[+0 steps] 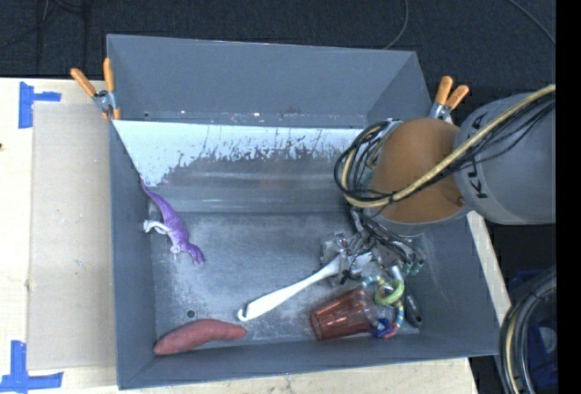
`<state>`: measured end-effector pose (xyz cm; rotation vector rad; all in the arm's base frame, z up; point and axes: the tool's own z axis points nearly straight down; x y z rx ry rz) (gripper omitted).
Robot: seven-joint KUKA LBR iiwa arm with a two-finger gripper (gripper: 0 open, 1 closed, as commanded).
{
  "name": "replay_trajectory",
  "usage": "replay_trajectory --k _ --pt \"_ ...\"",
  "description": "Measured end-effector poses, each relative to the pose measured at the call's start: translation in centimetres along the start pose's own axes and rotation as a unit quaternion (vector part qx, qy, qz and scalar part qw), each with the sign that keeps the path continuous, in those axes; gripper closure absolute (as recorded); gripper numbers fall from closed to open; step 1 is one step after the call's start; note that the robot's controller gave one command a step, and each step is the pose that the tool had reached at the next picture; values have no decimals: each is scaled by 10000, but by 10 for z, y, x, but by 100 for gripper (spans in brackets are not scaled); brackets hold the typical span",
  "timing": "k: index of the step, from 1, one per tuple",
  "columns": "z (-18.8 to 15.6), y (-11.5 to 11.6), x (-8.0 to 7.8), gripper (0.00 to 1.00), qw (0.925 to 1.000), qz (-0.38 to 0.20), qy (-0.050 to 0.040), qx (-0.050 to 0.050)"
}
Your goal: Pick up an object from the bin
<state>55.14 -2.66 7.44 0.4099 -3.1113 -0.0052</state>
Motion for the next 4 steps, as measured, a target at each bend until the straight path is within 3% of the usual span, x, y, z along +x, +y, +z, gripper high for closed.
replay_trajectory --k 1,2,3,4 --pt "-52 -4 -3 100 10000 -28 29 -11" --pt "-74 -18 -6 100 10000 10 -29 10" --pt "-112 -17 -2 100 10000 38 51 -22" --pt "-188 -24 -8 100 10000 -18 -5 -2"
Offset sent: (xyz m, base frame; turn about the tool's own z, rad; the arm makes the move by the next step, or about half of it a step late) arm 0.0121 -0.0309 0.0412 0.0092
